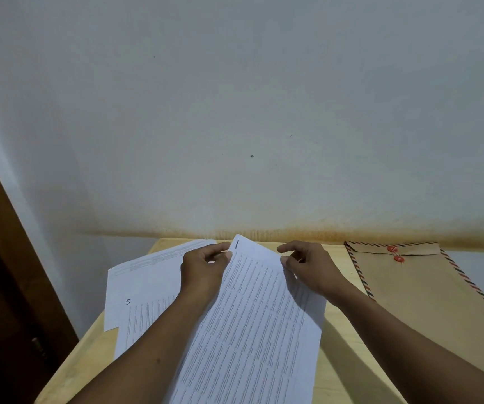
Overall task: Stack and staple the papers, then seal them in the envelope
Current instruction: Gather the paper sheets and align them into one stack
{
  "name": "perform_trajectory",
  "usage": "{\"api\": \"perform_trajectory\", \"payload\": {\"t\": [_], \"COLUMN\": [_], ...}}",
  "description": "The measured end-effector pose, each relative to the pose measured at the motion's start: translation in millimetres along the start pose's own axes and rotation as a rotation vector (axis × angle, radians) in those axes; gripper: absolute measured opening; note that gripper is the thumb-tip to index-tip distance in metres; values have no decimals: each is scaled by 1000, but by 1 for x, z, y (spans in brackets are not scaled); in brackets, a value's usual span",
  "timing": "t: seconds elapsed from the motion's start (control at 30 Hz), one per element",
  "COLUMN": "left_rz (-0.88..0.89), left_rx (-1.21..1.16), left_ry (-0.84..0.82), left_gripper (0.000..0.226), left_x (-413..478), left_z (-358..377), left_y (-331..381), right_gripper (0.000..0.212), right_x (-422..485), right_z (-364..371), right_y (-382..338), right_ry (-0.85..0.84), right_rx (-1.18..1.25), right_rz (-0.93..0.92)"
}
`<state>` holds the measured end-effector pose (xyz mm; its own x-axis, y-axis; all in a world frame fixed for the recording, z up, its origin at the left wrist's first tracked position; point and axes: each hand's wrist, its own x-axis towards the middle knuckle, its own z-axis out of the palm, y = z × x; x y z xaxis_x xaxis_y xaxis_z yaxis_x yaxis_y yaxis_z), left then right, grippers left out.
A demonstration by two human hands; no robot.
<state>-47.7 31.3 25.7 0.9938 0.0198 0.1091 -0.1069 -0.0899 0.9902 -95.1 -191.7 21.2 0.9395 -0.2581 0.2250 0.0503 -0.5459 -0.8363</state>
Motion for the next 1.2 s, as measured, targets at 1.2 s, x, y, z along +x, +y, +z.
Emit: {"api": "perform_trajectory", "payload": {"t": [1.2], "left_rz": [-69], "left_rx": [28], "left_ry": [-79], "left_gripper": [23], "left_x": [2], "left_z": [-32], "left_y": [-7], "right_gripper": [11], "right_x": [1], "right_z": [41], "right_y": [-39], "right_ry": [-87], "right_rx": [-143], "right_rz": [-102]}}
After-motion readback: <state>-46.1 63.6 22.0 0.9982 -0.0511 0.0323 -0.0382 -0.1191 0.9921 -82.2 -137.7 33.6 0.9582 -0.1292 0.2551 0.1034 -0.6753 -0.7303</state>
